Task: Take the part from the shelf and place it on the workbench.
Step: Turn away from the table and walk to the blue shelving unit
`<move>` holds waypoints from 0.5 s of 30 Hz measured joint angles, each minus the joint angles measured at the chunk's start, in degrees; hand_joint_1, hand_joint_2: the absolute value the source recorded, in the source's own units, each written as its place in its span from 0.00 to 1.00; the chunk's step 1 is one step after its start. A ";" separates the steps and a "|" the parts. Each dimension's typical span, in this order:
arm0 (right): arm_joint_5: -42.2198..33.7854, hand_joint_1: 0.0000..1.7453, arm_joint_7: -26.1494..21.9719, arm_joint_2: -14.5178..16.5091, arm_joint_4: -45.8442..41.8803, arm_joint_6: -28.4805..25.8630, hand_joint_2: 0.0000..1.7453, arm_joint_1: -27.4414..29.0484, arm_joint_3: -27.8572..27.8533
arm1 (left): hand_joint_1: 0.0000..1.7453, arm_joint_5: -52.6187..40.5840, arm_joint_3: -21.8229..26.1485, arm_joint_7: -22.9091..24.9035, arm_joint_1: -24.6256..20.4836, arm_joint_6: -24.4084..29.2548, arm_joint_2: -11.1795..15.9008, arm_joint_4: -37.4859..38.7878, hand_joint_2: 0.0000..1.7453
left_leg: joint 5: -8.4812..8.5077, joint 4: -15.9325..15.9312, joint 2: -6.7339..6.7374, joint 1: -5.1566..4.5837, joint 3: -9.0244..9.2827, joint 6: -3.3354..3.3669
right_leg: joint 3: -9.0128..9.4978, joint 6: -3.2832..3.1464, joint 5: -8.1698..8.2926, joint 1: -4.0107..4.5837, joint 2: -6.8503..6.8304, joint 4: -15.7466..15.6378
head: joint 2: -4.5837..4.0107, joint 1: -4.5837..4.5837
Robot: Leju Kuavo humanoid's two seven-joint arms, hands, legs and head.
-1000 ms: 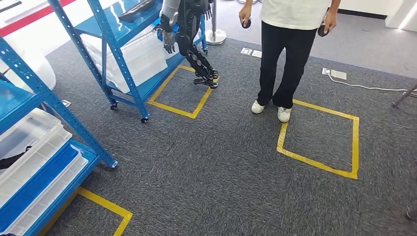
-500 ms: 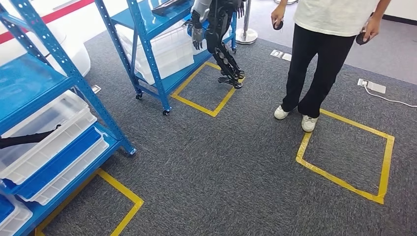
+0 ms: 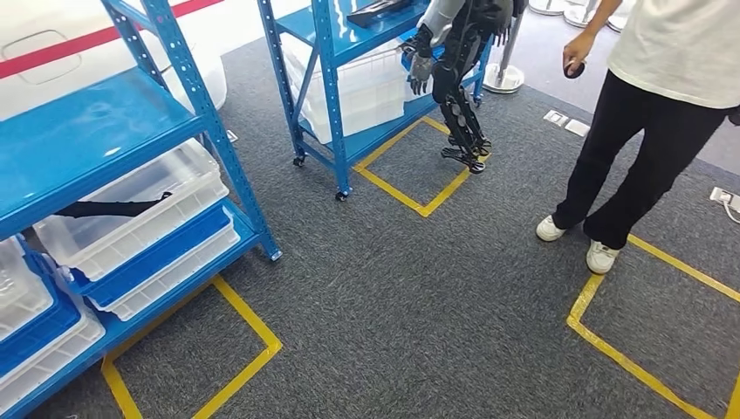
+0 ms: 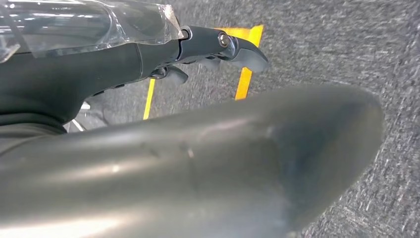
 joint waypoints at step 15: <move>0.19 0.00 0.04 -0.08 0.00 0.28 0.00 -0.23 0.68 | 0.00 -5.12 -2.56 1.89 0.54 -1.50 -0.11 0.00 0.00 | -0.49 4.89 7.88 -0.49 -3.53 -0.78 | 2.28 -3.13 -0.69 1.14 -7.65 -2.51 | -0.01 -0.08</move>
